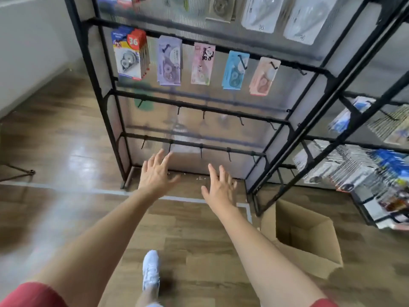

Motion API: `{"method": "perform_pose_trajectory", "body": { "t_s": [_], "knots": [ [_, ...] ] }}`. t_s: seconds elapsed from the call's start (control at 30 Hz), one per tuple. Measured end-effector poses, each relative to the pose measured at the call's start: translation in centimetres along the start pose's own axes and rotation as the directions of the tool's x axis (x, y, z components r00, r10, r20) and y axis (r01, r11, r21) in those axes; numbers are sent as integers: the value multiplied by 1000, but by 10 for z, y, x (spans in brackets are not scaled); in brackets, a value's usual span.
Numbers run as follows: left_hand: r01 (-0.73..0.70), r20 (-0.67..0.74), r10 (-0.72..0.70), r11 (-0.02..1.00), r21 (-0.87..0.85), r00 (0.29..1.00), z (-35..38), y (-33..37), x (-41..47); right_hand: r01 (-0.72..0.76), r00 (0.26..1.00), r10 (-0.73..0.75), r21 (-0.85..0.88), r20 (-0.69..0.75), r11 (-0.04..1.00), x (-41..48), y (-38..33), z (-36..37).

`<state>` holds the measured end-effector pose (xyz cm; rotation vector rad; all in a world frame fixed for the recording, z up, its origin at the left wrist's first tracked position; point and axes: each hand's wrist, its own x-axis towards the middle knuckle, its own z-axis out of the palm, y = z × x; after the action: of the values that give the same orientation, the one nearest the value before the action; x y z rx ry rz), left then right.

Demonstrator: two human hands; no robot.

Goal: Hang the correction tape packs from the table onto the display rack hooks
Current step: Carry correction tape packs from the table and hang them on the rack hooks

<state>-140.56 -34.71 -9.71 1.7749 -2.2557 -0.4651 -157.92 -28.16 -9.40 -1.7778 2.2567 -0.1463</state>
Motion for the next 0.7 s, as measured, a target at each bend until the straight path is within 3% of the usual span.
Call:
{"method": "perform_pose_trajectory", "body": {
  "t_s": [0.33,0.7],
  "knots": [
    [230,-42,-231,973,-32,972,0,-70,-182,162,984,-159,-38,82,986,-130,-43,60],
    [515,-111,-519,855,-67,847,-54,-235,-379,460,873,-446,-33,196,887,-259,-226,143]
  ]
}}
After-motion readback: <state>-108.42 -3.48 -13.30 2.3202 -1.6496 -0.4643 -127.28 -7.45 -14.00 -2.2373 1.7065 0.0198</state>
